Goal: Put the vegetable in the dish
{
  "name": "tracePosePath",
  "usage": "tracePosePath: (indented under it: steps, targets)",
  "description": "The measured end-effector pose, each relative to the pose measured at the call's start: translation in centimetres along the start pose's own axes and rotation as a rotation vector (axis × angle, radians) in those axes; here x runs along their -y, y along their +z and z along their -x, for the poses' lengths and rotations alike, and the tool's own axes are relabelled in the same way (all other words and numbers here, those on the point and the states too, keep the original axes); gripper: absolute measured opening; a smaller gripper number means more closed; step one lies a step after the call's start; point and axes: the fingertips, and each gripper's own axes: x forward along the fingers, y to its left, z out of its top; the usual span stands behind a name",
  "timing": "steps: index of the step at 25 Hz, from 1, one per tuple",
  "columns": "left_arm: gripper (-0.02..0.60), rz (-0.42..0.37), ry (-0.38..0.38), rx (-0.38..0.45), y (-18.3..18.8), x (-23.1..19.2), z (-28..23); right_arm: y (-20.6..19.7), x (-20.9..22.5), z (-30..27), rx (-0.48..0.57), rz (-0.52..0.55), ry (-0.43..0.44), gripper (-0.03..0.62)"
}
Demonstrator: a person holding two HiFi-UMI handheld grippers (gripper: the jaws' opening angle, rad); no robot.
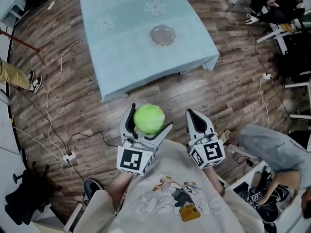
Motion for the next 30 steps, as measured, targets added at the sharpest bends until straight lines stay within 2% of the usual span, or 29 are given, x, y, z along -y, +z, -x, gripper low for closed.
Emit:
tracePosePath:
  steps: [8,15,21,25,30]
  targets:
    - [0.554,-0.030,-0.048,-0.002,2.4,-4.8,-4.9,2.3,2.0,-6.0,-0.001,-0.027,-0.052,0.018]
    - [0.554,0.023,-0.056,-0.020,2.0,-6.1,-7.7,2.1,3.8,-9.1,-0.030,-0.050,-0.040,0.018]
    - [0.554,0.083,-0.002,-0.019,2.4,-7.4,-13.5,3.5,8.2,-13.9,-0.034,-0.044,0.028,0.018]
    - [0.554,0.046,0.013,0.000,3.6,-8.0,-18.3,4.4,11.9,-17.7,-0.049,-0.051,0.049,0.018]
    - [0.554,0.049,0.128,-0.010,4.2,-10.0,-23.7,7.0,15.9,-22.7,-0.068,0.048,0.173,0.018]
